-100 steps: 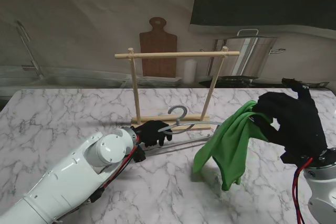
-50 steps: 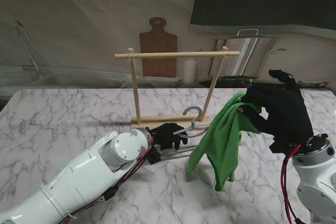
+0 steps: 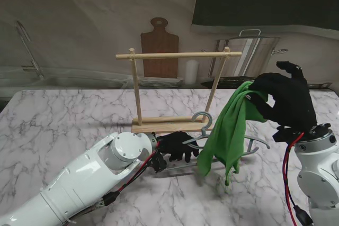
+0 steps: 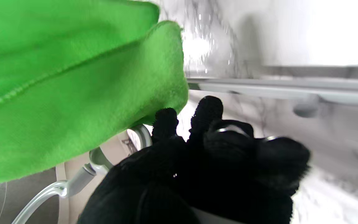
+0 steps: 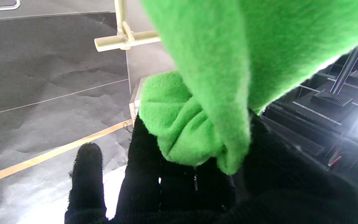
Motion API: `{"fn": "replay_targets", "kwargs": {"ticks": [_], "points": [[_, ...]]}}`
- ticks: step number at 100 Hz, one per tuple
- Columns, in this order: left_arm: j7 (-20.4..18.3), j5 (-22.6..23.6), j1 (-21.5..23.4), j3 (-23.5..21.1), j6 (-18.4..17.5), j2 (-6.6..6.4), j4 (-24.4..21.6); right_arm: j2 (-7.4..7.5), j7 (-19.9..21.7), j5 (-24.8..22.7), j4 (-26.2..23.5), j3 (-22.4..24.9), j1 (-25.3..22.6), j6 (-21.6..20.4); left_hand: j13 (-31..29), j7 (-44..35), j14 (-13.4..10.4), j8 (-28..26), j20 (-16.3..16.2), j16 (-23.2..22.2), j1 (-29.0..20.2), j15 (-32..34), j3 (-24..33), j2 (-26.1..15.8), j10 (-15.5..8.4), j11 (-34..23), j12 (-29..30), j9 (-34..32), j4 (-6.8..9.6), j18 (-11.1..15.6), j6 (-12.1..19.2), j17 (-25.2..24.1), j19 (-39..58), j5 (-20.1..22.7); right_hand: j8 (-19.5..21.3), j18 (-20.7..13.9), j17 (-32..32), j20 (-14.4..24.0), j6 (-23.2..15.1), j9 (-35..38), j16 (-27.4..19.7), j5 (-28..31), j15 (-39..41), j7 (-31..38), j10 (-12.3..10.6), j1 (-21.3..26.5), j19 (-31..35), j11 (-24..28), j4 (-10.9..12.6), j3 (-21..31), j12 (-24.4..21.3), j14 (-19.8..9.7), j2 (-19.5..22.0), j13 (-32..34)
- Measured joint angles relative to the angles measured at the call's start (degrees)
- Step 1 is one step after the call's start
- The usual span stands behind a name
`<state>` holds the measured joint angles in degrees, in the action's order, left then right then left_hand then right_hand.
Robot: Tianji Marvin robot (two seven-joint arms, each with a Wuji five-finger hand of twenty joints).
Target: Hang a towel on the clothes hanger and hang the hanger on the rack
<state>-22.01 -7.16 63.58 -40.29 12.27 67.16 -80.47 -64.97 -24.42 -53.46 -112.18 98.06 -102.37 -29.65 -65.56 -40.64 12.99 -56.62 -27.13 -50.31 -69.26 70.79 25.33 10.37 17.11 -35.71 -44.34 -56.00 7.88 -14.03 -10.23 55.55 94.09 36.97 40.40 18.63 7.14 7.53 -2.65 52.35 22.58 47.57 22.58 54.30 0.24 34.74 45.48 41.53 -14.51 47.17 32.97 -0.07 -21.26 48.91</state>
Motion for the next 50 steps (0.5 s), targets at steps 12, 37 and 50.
{"fn": "replay_targets", "kwargs": {"ticks": [12,37,50], "points": [[-3.15,-0.59,0.10,0.11,0.91,-0.72,-0.75,-0.09,0.45,1.19,0.85,0.06,0.98,-0.54,0.00,0.05,0.02,0.00,-0.01,0.00,0.00,0.00,0.27,0.11,0.17,0.16,0.00,0.01,0.00,-0.03,-0.29,0.00,0.00,0.00,0.00,0.00,0.00,0.02,0.00,0.00,0.00,0.00,0.00,0.00,0.00,0.00,0.00,0.00,0.00,0.00,0.00,-0.01,0.00,0.00],[-4.33,-2.44,-0.50,1.09,1.69,-1.14,0.02,-0.08,1.75,1.64,1.33,-0.34,3.03,-2.15,0.00,0.82,0.10,0.00,-0.02,0.00,0.00,0.00,0.92,0.40,0.63,0.80,-0.46,0.03,-0.49,-0.12,-0.90,-0.01,0.00,0.47,0.00,0.00,0.11,0.06,0.00,0.00,0.01,0.00,0.01,0.00,-0.11,0.00,0.00,0.00,0.00,0.00,0.00,-0.16,0.00,0.00],[-6.56,-4.45,-0.30,0.86,1.82,-1.28,0.02,-0.04,2.28,2.36,2.04,-0.81,3.96,-3.04,0.01,0.87,0.10,0.00,-0.02,0.00,0.00,0.00,1.09,0.40,0.63,1.16,-0.56,0.04,-0.83,-0.13,-0.90,-0.01,0.00,0.48,0.01,0.00,0.19,0.08,-0.01,0.00,0.01,0.00,0.01,0.00,-0.13,-0.01,0.00,0.00,0.00,0.00,0.00,-0.23,0.00,0.00]]}}
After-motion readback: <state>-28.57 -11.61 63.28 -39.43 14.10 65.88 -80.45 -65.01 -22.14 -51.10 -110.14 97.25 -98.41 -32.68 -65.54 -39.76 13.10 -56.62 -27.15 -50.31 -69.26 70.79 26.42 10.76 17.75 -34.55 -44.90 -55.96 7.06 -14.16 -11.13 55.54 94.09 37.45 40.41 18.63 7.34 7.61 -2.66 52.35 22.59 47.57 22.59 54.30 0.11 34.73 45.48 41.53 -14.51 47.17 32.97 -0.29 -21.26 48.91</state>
